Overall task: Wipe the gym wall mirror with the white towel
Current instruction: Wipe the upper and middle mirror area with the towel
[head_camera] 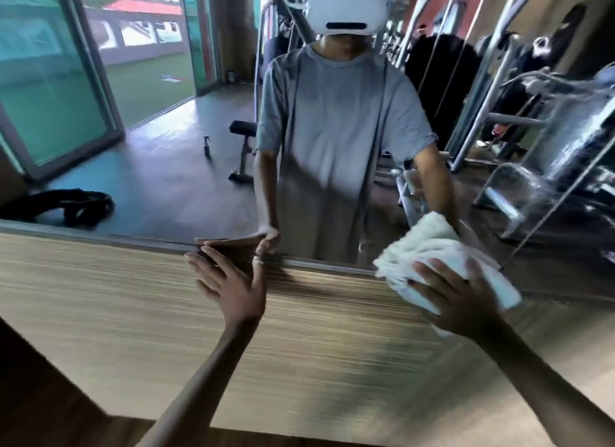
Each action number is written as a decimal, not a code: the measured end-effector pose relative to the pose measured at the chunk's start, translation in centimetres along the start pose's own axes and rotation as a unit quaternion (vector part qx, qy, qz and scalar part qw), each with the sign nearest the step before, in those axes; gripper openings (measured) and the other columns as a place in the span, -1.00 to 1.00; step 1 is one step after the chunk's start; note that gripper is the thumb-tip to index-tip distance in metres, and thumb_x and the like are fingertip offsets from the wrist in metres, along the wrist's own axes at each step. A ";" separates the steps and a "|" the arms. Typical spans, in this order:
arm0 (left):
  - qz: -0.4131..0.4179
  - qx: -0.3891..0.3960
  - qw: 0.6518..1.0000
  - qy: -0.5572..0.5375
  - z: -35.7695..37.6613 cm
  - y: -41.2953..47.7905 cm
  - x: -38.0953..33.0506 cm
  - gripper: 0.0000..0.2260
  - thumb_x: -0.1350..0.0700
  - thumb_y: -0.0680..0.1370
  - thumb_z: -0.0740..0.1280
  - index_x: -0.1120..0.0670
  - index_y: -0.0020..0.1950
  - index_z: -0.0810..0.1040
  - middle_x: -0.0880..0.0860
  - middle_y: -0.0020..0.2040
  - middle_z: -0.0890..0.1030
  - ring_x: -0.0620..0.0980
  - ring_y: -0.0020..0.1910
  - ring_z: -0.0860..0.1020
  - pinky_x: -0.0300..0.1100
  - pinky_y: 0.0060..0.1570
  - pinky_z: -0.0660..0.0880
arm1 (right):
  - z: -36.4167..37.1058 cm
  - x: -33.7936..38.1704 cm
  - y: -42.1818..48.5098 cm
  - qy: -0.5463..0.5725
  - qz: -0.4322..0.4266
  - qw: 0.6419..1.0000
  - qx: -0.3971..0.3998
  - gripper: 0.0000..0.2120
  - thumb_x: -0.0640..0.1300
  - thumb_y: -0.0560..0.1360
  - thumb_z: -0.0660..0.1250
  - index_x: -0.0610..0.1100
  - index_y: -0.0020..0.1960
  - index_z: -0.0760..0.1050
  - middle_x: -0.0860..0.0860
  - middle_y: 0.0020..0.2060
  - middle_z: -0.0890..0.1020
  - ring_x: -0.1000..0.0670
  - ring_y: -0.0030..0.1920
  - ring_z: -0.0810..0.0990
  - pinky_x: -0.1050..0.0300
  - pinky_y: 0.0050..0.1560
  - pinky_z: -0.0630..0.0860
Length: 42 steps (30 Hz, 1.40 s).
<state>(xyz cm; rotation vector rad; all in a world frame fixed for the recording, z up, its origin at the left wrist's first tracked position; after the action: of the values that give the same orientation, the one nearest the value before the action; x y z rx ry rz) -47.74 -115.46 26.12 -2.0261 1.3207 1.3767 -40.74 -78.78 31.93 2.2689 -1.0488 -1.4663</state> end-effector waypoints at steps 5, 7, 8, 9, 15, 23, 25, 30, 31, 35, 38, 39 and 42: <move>0.006 -0.008 1.000 -0.026 2.5 -2.0 -1.6 -0.15 -0.20 0.55 0.12 0.23 0.61 -0.20 0.33 0.58 -0.28 0.23 0.60 -0.26 0.16 0.52 -0.22 | -0.2 -5.2 -5.5 -0.035 0.025 0.997 0.060 -0.58 0.08 0.63 0.10 -0.01 0.45 0.35 -0.04 0.63 0.05 -0.11 0.61 0.03 -0.41 0.29 0.20; 0.010 -0.013 0.999 -0.034 2.7 -2.2 -2.0 -0.21 -0.13 0.60 0.14 0.24 0.61 -0.19 0.36 0.58 -0.27 0.26 0.59 -0.26 0.19 0.51 -0.23 | -0.1 -4.2 -4.8 -0.035 0.035 0.997 0.064 -0.48 0.09 0.54 0.20 -0.01 0.47 0.33 -0.06 0.62 0.11 -0.15 0.57 0.15 -0.45 0.30 0.18; 0.025 -0.019 0.999 -0.029 2.7 -2.4 -2.5 -0.23 -0.10 0.62 0.14 0.24 0.61 -0.20 0.37 0.57 -0.25 0.27 0.59 -0.25 0.21 0.50 -0.23 | -0.1 -3.3 -3.8 -0.032 0.038 0.997 0.061 -0.45 0.09 0.52 0.22 0.00 0.49 0.32 -0.08 0.59 0.18 -0.16 0.53 0.23 -0.46 0.31 0.19; 0.060 -0.026 0.998 -0.015 2.9 -2.7 -3.4 -0.24 -0.09 0.61 0.13 0.24 0.61 -0.20 0.38 0.57 -0.23 0.26 0.59 -0.25 0.23 0.49 -0.24 | -0.2 -2.3 -2.6 -0.024 0.040 0.997 0.053 -0.46 0.08 0.53 0.23 0.01 0.49 0.32 -0.08 0.55 0.26 -0.16 0.49 0.29 -0.46 0.32 0.20; 0.369 -0.083 0.920 0.102 6.9 -8.0 -11.1 -0.23 0.05 0.60 0.21 0.08 0.64 -0.23 0.38 0.58 -0.13 0.17 0.61 -0.24 0.17 0.50 -0.27 | -1.5 3.7 5.5 0.047 0.039 0.998 0.016 -0.53 0.04 0.53 0.26 0.03 0.42 0.49 -0.02 0.49 0.42 -0.09 0.48 0.34 -0.37 0.49 0.01; 0.492 -0.088 0.848 0.176 8.3 -9.5 -14.3 -0.38 -0.16 0.63 0.11 0.11 0.62 0.13 0.29 0.61 -0.15 0.16 0.62 -0.20 0.27 0.46 -0.10 | 0.4 -6.4 -7.4 -0.003 0.220 0.972 0.082 -0.47 0.20 0.46 0.22 0.02 0.37 0.37 -0.12 0.47 0.30 -0.14 0.60 0.02 -0.34 0.29 0.25; 0.515 -0.107 0.830 0.186 8.4 -9.5 -15.0 -0.36 -0.24 0.64 0.06 0.10 0.61 0.12 0.27 0.62 -0.20 0.20 0.62 -0.18 0.29 0.47 -0.11 | 0.1 -8.3 -8.6 0.012 0.295 0.952 0.077 -0.50 0.18 0.46 0.20 -0.04 0.31 0.39 -0.19 0.48 0.27 -0.20 0.57 0.07 -0.36 0.24 0.34; 0.574 -0.077 0.798 0.167 8.6 -9.8 -19.4 -0.17 -0.29 0.50 0.19 -0.03 0.66 -0.09 0.23 0.62 -0.22 0.19 0.62 -0.18 0.38 0.41 -0.04 | -2.3 -10.0 -1.7 0.008 0.457 0.888 -0.042 -0.47 0.14 0.52 0.13 -0.13 0.37 0.35 -0.35 0.49 0.26 -0.31 0.54 0.12 -0.33 0.33 0.20; 0.574 -0.074 0.799 0.163 8.3 -9.5 -20.4 -0.19 -0.30 0.51 0.19 -0.03 0.65 -0.04 0.23 0.63 -0.20 0.20 0.62 -0.16 0.39 0.40 -0.03 | -2.9 -10.0 0.2 0.016 0.488 0.870 -0.075 -0.46 0.14 0.52 0.13 -0.14 0.40 0.34 -0.38 0.47 0.27 -0.33 0.51 0.16 -0.32 0.36 0.15; 0.580 -0.080 0.799 0.138 7.4 -8.4 -22.6 -0.37 -0.30 0.61 0.09 0.00 0.59 0.18 0.17 0.64 -0.15 0.20 0.62 -0.09 0.39 0.43 -0.04 | -2.8 -6.8 5.4 0.027 0.463 0.879 -0.112 -0.45 0.18 0.50 0.15 -0.06 0.40 0.36 -0.25 0.57 0.14 -0.25 0.57 0.09 -0.31 0.45 0.00; 0.587 -0.095 0.791 0.148 7.5 -8.2 -22.4 -0.37 -0.25 0.60 0.15 -0.03 0.60 0.14 0.15 0.65 -0.17 0.18 0.62 -0.09 0.34 0.46 -0.10 | -1.5 -4.6 3.4 0.001 0.360 0.929 -0.083 -0.51 0.23 0.54 0.09 -0.01 0.34 0.40 -0.07 0.63 -0.03 -0.12 0.62 -0.02 -0.25 0.49 -0.05; 0.587 -0.103 0.788 0.155 7.6 -8.2 -22.4 -0.37 -0.24 0.60 0.15 -0.03 0.61 0.12 0.16 0.65 -0.16 0.18 0.62 -0.09 0.33 0.47 -0.11 | -1.4 -4.9 2.4 0.000 0.340 0.937 -0.080 -0.52 0.25 0.55 0.06 0.00 0.32 0.40 -0.05 0.63 -0.02 -0.10 0.62 -0.02 -0.23 0.47 0.02; 0.589 -0.108 0.784 0.164 7.8 -8.4 -22.4 -0.36 -0.23 0.60 0.14 -0.02 0.62 0.08 0.20 0.64 -0.15 0.21 0.62 -0.09 0.39 0.45 -0.04 | -2.5 -8.4 1.1 0.009 0.393 0.915 -0.093 -0.49 0.23 0.47 0.15 -0.03 0.31 0.41 -0.14 0.58 0.17 -0.14 0.60 0.06 -0.25 0.29 0.25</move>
<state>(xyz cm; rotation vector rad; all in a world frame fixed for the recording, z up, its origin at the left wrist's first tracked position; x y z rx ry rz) -46.81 -94.60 40.18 -1.5157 3.0101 1.6502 -41.08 -74.28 39.55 1.4346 -1.4948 -1.1154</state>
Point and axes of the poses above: each hand's wrist, its own y-axis towards the middle knuckle, its own z-axis out of the palm, x = y × z, the point moved 9 cm from there along y, towards the middle knuckle
